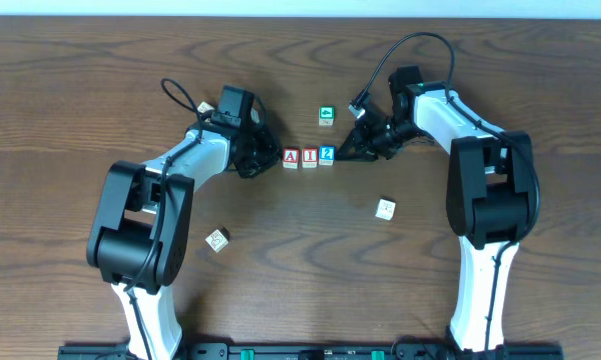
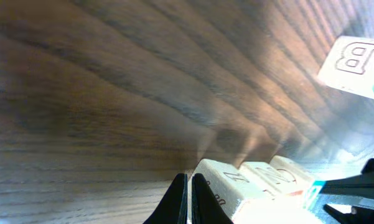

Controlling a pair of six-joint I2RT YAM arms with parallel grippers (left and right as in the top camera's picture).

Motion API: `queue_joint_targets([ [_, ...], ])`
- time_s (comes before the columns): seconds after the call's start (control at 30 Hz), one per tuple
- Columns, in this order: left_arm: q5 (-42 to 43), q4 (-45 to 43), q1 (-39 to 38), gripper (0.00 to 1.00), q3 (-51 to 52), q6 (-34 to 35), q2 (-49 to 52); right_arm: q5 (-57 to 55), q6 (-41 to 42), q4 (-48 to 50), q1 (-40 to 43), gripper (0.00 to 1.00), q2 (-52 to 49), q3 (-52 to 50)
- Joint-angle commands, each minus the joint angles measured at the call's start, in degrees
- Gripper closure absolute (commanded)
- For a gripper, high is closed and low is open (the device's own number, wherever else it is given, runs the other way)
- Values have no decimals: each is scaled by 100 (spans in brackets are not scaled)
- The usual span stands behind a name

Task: Spell out Ai2

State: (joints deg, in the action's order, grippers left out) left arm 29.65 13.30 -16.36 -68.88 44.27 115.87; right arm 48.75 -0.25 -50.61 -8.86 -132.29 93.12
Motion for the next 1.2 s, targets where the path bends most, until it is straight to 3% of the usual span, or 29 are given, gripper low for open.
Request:
queue_joint_targets([
  [0.0, 42, -74, -70, 94, 15, 107, 103, -76, 61, 31, -59, 99, -72, -20],
  [1.17, -118, 44, -240, 94, 15, 205, 103, -245, 101, 221, -170, 98, -72, -20],
])
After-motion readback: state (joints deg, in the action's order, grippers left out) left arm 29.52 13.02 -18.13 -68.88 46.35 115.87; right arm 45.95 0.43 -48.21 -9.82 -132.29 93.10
